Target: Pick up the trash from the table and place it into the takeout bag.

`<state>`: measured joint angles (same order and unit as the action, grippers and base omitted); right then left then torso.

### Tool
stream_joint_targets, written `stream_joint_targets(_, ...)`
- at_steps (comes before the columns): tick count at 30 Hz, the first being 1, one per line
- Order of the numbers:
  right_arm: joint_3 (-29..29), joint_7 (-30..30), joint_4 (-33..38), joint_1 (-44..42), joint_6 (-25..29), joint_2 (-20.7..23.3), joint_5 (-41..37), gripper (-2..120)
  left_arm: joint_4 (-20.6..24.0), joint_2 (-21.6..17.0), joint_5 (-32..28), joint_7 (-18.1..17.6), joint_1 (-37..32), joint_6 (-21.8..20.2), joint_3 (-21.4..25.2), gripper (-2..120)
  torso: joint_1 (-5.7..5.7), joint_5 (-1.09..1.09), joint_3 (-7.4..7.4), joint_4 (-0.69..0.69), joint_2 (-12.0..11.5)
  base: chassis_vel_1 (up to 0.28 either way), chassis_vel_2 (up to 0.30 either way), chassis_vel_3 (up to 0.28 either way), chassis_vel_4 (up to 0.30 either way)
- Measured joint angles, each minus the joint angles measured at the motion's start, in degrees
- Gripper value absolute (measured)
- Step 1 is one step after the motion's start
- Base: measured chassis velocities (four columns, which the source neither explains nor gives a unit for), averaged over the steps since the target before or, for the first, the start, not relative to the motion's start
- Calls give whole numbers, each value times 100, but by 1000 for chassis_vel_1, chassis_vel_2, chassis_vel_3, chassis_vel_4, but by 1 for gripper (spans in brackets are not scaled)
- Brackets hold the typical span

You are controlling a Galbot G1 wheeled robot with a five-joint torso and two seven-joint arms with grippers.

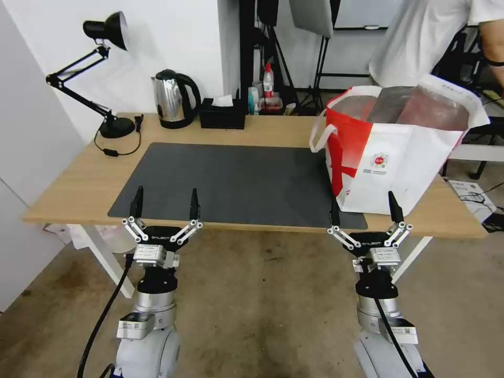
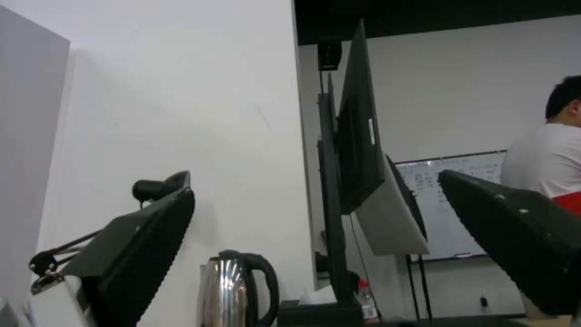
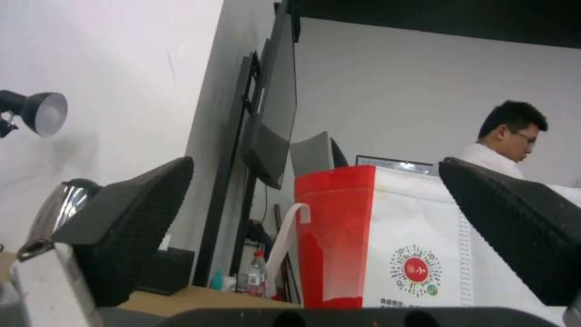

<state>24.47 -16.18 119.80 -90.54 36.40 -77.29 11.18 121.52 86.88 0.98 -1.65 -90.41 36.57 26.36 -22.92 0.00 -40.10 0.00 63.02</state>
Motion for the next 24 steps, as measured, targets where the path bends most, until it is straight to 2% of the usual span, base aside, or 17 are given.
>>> stream_joint_targets(24, 0, 0, 0, 0, 0, 0, 1, 100, 0, 0, 0, 0, 0, 0, 0, 100, 0, 0, 0, 0, 0, 0, 0, 0, 0)
